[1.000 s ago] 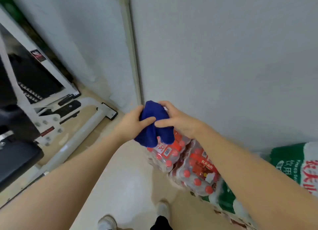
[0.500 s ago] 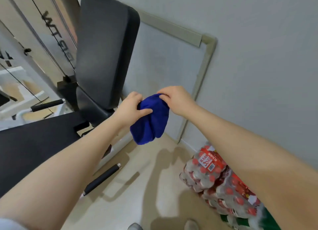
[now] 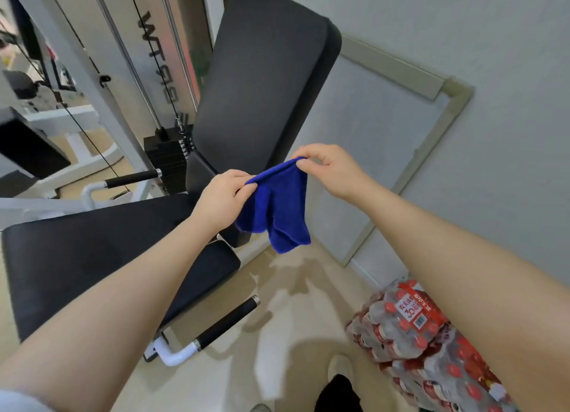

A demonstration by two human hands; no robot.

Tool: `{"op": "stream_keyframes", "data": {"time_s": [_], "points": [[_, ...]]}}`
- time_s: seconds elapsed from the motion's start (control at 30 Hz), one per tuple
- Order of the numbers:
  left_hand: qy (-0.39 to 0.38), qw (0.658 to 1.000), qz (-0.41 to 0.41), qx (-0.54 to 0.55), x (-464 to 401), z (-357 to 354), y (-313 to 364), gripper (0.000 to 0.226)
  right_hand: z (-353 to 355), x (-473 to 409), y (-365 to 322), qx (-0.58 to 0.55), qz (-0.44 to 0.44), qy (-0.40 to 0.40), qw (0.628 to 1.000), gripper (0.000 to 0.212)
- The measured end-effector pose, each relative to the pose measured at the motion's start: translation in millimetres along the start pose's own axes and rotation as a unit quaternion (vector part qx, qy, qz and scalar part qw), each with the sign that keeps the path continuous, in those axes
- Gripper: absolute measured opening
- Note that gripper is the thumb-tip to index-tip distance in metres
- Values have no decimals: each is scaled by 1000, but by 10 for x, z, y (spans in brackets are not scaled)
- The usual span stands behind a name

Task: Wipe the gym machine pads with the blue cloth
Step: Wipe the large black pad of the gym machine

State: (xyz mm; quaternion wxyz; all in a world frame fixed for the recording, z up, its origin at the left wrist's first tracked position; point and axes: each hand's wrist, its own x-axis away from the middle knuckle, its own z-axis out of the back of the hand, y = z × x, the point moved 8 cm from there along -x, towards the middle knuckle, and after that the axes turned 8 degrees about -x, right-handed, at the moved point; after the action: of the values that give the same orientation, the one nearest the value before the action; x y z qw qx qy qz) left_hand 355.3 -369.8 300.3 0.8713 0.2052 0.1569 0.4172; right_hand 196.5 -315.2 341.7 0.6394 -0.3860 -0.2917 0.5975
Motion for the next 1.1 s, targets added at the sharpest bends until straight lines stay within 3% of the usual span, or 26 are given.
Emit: {"op": "stream_keyframes", "data": {"time_s": [0.2, 0.3, 0.4, 0.47, 0.53, 0.6, 0.7, 0.77, 0.83, 0.87, 0.97, 1.07, 1.1], "points": [[32, 974, 116, 190, -212, 213, -459, 28, -367, -397, 56, -9, -51, -130, 990, 32], [96, 963, 142, 210, -372, 351, -502, 24, -595, -617, 150, -38, -90, -223, 970, 39], [168, 937, 179, 247, -515, 493, -552, 23, -769, -892, 215, -60, -103, -308, 944, 23], [198, 919, 213, 267, -579, 548, -667, 23, -857, -1107, 302, -34, -116, -355, 927, 13], [212, 904, 241, 282, -622, 580, -785, 25, -933, -1343, 416, 48, -117, -380, 916, 23], [230, 889, 263, 296, -626, 595, -909, 27, -1030, -1557, 479, 76, -132, -374, 915, 27], [235, 881, 293, 286, -555, 487, -1125, 23, -1206, -1884, 508, -55, -212, -248, 944, 20], [206, 901, 308, 226, -497, 328, -1298, 17, -1428, -1922, 517, -232, -309, -168, 907, 18], [175, 903, 308, 242, -479, 128, -1443, 22, -1748, -1898, 436, -339, -354, -184, 852, 20], [169, 884, 311, 304, -475, 23, -1521, 31, -1901, -1883, 379, -352, -356, -217, 838, 20], [181, 762, 356, 510, -425, -234, -1848, 40, -2276, -1851, 202, -344, -303, -328, 826, 26], [215, 686, 411, 560, -292, -277, -2281, 37, -2592, -1903, 129, -339, -231, -361, 838, 37], [232, 663, 435, 564, -232, -270, -2433, 35, -2670, -1944, 146, -311, -195, -345, 864, 39]]}}
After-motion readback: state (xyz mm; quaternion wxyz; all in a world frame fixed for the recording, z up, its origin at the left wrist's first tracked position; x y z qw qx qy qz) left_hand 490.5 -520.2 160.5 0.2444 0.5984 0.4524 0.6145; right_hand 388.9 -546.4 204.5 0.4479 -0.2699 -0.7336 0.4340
